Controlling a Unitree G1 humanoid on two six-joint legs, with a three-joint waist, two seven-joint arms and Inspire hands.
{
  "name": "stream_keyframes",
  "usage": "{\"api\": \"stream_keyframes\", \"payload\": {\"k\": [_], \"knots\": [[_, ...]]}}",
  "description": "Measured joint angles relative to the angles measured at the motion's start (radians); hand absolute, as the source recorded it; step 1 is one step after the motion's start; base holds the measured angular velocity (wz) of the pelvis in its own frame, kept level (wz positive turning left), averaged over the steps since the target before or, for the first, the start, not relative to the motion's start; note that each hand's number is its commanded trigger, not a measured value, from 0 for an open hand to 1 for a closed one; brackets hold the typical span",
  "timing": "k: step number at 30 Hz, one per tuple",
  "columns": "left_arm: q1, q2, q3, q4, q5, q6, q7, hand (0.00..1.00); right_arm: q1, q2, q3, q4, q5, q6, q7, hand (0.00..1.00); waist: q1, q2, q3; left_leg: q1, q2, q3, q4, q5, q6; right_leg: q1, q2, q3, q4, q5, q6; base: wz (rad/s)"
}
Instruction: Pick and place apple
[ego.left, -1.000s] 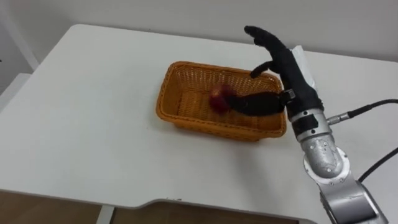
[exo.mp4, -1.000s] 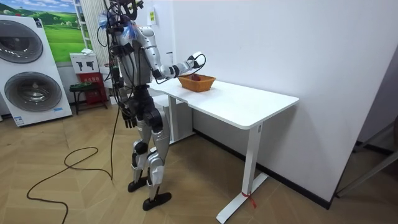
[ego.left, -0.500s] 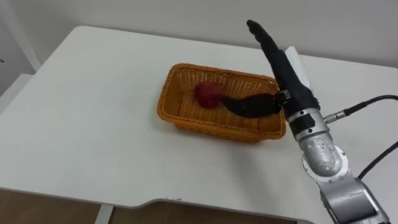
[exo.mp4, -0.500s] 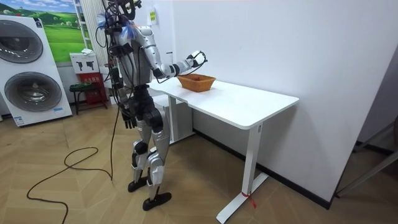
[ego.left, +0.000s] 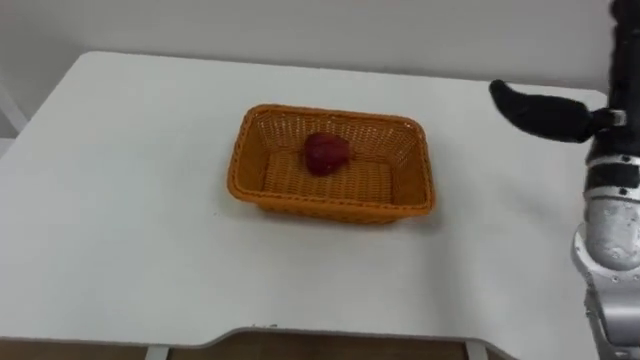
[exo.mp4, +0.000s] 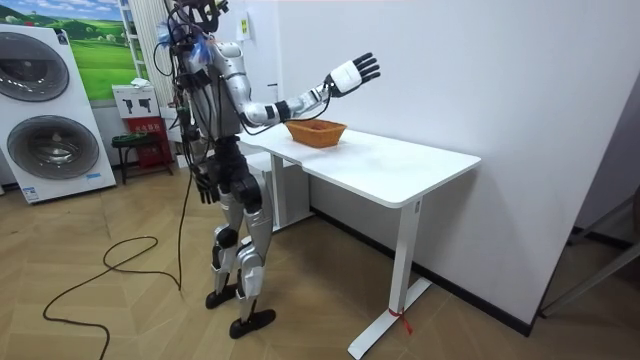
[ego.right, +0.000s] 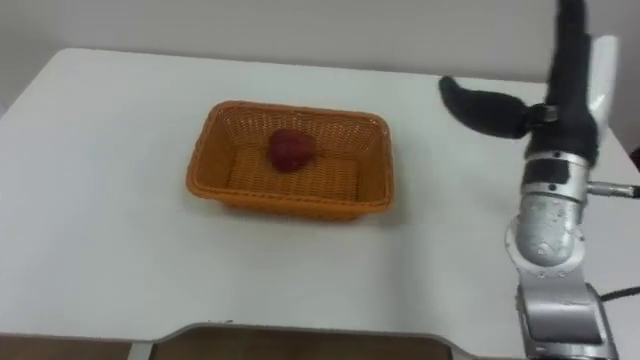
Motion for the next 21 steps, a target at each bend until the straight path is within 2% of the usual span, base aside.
{"api": "stream_keyframes", "payload": {"k": [1, 5, 9, 12, 13, 18, 21], "knots": [[0.004, 0.0, 0.008, -0.001, 0.0, 0.001, 0.001, 0.0, 0.002, -0.002, -0.028, 0.016, 0.009, -0.002, -0.029, 0.0, -0.016, 0.003, -0.0007, -0.002, 0.0, 0.003, 0.0, 0.0, 0.0, -0.004, 0.0, 0.001, 0.0, 0.0, 0.0, -0.04], [0.006, 0.0, 0.019, -0.015, -0.001, 0.002, 0.017, 0.0, 0.044, -0.032, -0.099, 0.083, 0.059, -0.001, -0.111, 0.0, -0.036, 0.005, -0.0042, -0.003, 0.001, 0.007, 0.0, 0.0, 0.0, -0.013, 0.0, 0.005, 0.003, 0.0, -0.001, -0.04], [0.008, -0.001, 0.051, -0.019, -0.001, 0.008, 0.032, 0.0, 0.092, -0.037, -0.181, 0.151, 0.129, 0.01, -0.218, 0.0, -0.049, -0.003, -0.0027, -0.002, 0.002, 0.027, -0.003, 0.0, 0.0, -0.021, 0.003, 0.026, 0.012, 0.0, -0.001, -0.14], [0.022, 0.004, 0.057, -0.055, -0.001, 0.009, 0.053, 0.0, 0.132, -0.041, -0.229, 0.227, 0.222, 0.008, -0.305, 0.0, -0.056, -0.01, -0.0045, 0.001, 0.001, 0.031, -0.004, 0.0, 0.0, -0.02, 0.003, 0.031, 0.013, 0.0, 0.0, -0.05], [0.023, 0.004, 0.066, -0.056, -0.001, 0.009, 0.06, 0.0, 0.143, -0.038, -0.245, 0.274, 0.257, 0.009, -0.324, 0.0, -0.068, -0.016, -0.0062, 0.0, 0.001, 0.031, -0.003, 0.0, 0.0, -0.02, 0.003, 0.031, 0.012, 0.0, 0.0, 0.0], [0.023, 0.004, 0.073, -0.055, -0.001, 0.013, 0.063, 0.0, 0.174, -0.031, -0.273, 0.464, 0.411, 0.007, -0.378, 0.0, -0.095, -0.011, -0.0066, -0.003, 0.002, 0.03, -0.002, 0.0, 0.0, -0.02, 0.003, 0.03, 0.01, 0.0, 0.0, 0.0], [0.021, 0.0, 0.076, -0.059, -0.001, 0.015, 0.064, 0.0, 0.199, -0.023, -0.274, 0.605, 0.503, 0.009, -0.385, 0.0, -0.096, -0.003, -0.0054, -0.002, 0.003, 0.031, -0.01, 0.0, 0.0, -0.019, 0.006, 0.034, 0.001, 0.003, 0.0, -0.02]]}}
